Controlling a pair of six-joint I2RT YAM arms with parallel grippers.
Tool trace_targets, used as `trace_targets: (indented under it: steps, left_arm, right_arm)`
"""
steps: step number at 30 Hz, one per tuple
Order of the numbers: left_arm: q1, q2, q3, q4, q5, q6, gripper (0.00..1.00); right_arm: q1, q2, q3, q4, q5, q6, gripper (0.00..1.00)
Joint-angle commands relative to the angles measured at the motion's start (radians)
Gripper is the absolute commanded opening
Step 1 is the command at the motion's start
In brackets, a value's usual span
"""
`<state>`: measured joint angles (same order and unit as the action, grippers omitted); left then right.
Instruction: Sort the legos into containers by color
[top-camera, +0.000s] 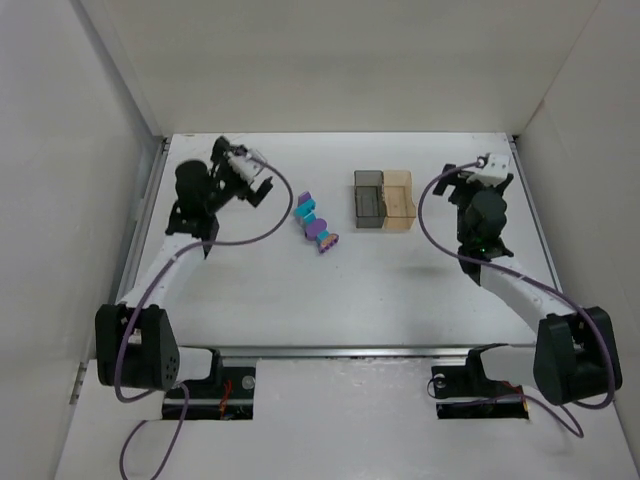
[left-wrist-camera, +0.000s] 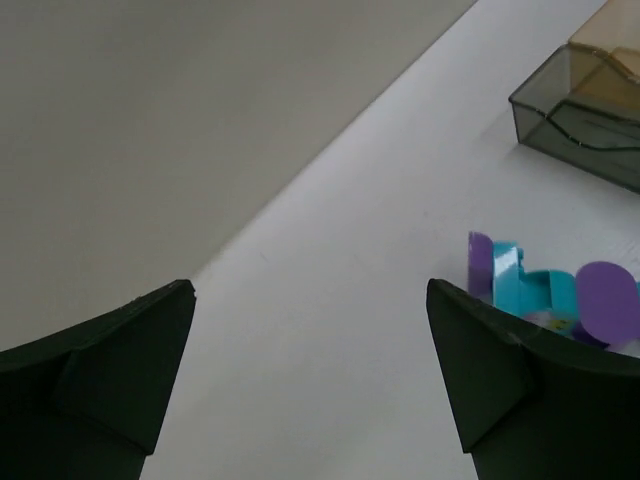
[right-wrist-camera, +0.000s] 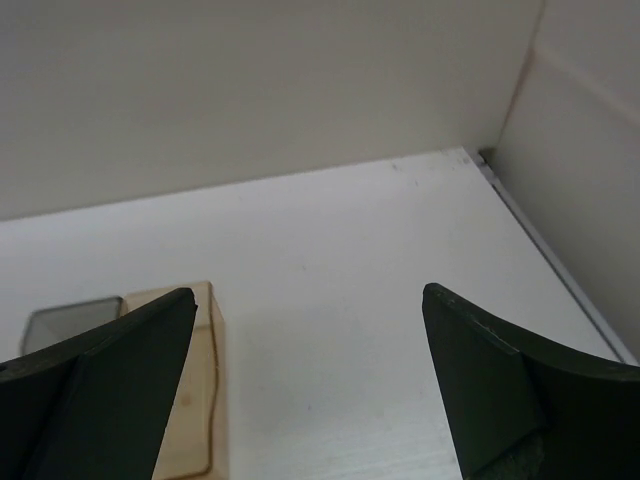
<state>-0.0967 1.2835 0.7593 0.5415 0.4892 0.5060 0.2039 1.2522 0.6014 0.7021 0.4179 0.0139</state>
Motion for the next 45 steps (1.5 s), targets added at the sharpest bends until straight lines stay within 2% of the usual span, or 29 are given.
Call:
trace_targets:
  steps: [1,2,3,4,6,7,8,10,11,15,17,21,27,30,35,38,40,43,45]
  left_arm:
    - [-0.044,0.052,0.303,-0.606,0.312,0.469,1.00]
    - [-0.060,0.132,0.428,-0.694,0.270,0.536,1.00]
    - [-0.099,0.175,0.487,-0.784,0.244,0.683,1.00]
    - [-0.121,0.218,0.539,-0.955,0.218,0.756,1.00]
    - [-0.199,0.337,0.662,-1.087,0.111,0.877,1.00]
    - [-0.225,0.373,0.693,-1.151,0.076,1.039,1.00]
    - [-0.248,0.401,0.715,-1.261,0.040,1.128,1.00]
    - [-0.299,0.436,0.729,-1.284,-0.017,1.244,1.00]
    - [-0.310,0.450,0.729,-1.293,-0.017,1.355,1.00]
    - [-0.376,0.502,0.729,-1.338,-0.080,1.566,1.00]
    - [-0.414,0.569,0.774,-1.367,-0.106,1.576,1.00]
    - [-0.437,0.720,0.906,-1.524,-0.130,1.545,0.98]
    - [-0.437,0.823,0.960,-1.496,-0.189,1.456,0.69]
    - [-0.437,0.850,0.982,-1.486,-0.189,1.422,0.59]
    - [-0.437,0.870,0.982,-1.476,-0.209,1.358,0.22]
    - [-0.437,0.870,0.982,-1.476,-0.209,1.336,0.13]
    - [-0.437,0.858,0.982,-1.476,-0.199,1.306,0.01]
    - [-0.437,0.847,0.982,-1.462,-0.155,1.234,0.00]
    - [-0.428,0.817,1.000,-1.453,-0.094,1.123,0.00]
  right_arm:
    - [0.009,-0.048,0.168,-0.200,-0.146,-0.057,1.00]
    - [0.018,-0.048,0.196,-0.263,-0.181,-0.057,1.00]
    - [0.019,-0.034,0.225,-0.297,-0.245,-0.057,1.00]
    - [0.019,-0.034,0.274,-0.326,-0.278,-0.048,1.00]
    - [0.028,-0.008,0.307,-0.394,-0.330,-0.038,1.00]
    - [0.038,-0.008,0.316,-0.404,-0.359,-0.038,1.00]
    - [0.038,-0.008,0.316,-0.405,-0.360,-0.038,1.00]
    - [0.063,-0.008,0.316,-0.414,-0.360,-0.038,1.00]
    - [0.077,-0.008,0.307,-0.414,-0.369,-0.038,1.00]
    - [0.112,-0.017,0.267,-0.414,-0.403,-0.038,1.00]
    - [0.141,-0.017,0.255,-0.414,-0.413,-0.038,1.00]
    - [0.163,-0.017,0.236,-0.414,-0.413,-0.038,1.00]
    - [0.172,-0.017,0.227,-0.414,-0.444,-0.049,1.00]
    - [0.172,-0.017,0.227,-0.414,-0.453,-0.049,1.00]
    - [0.181,-0.017,0.227,-0.414,-0.464,-0.049,1.00]
    - [0.181,-0.017,0.227,-0.414,-0.464,-0.049,1.00]
    - [0.192,-0.017,0.227,-0.414,-0.464,-0.049,1.00]
    - [0.203,-0.043,0.227,-0.414,-0.464,-0.049,1.00]
    - [0.203,-0.057,0.247,-0.449,-0.478,-0.040,1.00]
